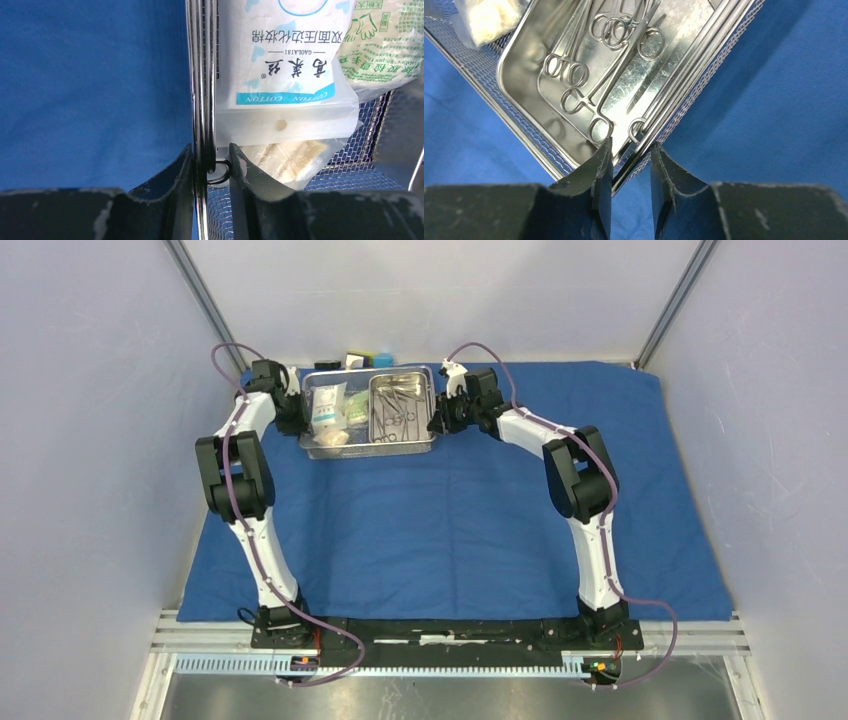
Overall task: Open and lay out the surgical kit
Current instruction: Move the container from the surgical kit.
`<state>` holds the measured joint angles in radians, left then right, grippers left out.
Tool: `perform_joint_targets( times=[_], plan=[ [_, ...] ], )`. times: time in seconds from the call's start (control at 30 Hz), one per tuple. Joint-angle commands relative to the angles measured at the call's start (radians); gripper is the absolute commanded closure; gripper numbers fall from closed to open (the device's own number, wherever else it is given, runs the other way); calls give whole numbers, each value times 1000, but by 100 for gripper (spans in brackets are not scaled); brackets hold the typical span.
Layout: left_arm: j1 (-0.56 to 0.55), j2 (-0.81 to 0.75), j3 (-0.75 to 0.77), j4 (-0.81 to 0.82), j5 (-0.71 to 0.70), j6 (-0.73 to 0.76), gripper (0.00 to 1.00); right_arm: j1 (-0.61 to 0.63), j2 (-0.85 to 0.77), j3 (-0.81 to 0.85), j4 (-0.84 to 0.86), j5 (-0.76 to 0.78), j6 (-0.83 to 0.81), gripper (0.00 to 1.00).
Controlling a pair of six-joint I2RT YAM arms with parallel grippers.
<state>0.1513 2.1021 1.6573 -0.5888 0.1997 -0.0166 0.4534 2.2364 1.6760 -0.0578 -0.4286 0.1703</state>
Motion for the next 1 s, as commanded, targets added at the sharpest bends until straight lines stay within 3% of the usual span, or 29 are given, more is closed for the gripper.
perform_joint_targets(
  times=[0.0, 0.33, 0.6, 0.97],
  plan=[
    [-2, 46, 118, 85, 37, 15, 98, 87, -52, -70, 76, -265, -17, 86],
    [-2, 46, 110, 102, -13, 15, 97, 91, -19, 12, -10, -221, -85, 83],
    [-2, 78, 154, 97, -7, 9, 91, 80, 5, 76, -55, -190, -130, 77],
    [-40, 28, 70, 104, 16, 15, 91, 80, -76, -29, -23, -174, -134, 78]
  ],
)
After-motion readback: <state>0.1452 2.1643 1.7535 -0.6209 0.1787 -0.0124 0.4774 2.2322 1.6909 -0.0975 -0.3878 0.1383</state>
